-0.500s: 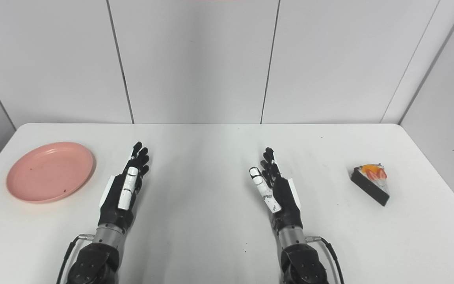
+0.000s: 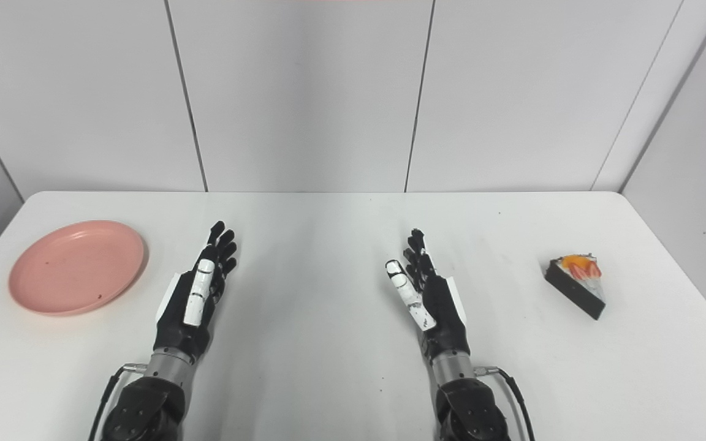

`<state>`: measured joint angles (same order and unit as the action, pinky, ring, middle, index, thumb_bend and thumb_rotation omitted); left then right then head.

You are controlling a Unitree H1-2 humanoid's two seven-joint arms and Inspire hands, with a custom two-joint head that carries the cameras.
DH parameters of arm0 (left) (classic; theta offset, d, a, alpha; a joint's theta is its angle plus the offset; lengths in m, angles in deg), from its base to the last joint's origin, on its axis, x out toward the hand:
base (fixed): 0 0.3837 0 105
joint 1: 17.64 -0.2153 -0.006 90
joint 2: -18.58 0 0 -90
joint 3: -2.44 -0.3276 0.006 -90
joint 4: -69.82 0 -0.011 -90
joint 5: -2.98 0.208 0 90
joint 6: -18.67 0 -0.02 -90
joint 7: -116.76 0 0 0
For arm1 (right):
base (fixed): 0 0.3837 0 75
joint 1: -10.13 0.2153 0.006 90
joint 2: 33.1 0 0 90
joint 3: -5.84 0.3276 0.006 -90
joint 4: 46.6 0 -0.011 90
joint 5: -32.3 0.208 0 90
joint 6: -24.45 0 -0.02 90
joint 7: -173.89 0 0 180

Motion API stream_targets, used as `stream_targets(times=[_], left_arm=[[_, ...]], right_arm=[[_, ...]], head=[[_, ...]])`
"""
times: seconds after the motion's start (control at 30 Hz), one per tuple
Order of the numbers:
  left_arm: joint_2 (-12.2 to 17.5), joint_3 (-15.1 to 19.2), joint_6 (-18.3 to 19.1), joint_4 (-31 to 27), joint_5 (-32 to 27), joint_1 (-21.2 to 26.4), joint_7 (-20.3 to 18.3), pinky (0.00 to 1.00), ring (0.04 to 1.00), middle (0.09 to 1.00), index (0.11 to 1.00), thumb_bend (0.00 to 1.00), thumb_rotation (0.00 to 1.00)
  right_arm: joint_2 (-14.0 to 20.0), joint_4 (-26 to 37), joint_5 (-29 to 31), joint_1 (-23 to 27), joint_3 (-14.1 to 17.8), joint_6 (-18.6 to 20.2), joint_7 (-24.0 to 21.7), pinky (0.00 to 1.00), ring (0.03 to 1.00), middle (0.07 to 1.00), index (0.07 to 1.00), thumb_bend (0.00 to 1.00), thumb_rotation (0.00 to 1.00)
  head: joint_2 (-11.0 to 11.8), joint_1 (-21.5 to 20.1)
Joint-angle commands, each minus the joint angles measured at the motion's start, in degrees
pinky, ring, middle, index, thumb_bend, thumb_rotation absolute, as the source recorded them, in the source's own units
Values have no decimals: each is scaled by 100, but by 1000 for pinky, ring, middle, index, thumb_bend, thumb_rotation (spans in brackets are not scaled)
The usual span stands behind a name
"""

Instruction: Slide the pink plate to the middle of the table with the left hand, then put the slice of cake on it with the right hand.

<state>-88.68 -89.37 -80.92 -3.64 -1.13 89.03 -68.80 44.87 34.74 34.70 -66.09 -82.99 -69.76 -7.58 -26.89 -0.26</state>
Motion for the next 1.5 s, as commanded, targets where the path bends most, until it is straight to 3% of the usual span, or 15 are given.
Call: stream_targets(times=[0.0, 1.47], left_arm=[[57, 23, 0, 139, -55, -286, -55, 1000, 1000, 1000, 1000, 570, 990], [59, 1, 69, 102, -45, -297, -80, 1000, 1000, 1000, 1000, 576, 1000]], right_arm=[[-28, -39, 19, -30, -3, -135, -23, 1000, 974, 994, 1000, 599, 760], [-21, -31, -8, -26, -13, -141, -35, 1000, 973, 990, 1000, 597, 750]], head=[[-8, 6], [-35, 13]])
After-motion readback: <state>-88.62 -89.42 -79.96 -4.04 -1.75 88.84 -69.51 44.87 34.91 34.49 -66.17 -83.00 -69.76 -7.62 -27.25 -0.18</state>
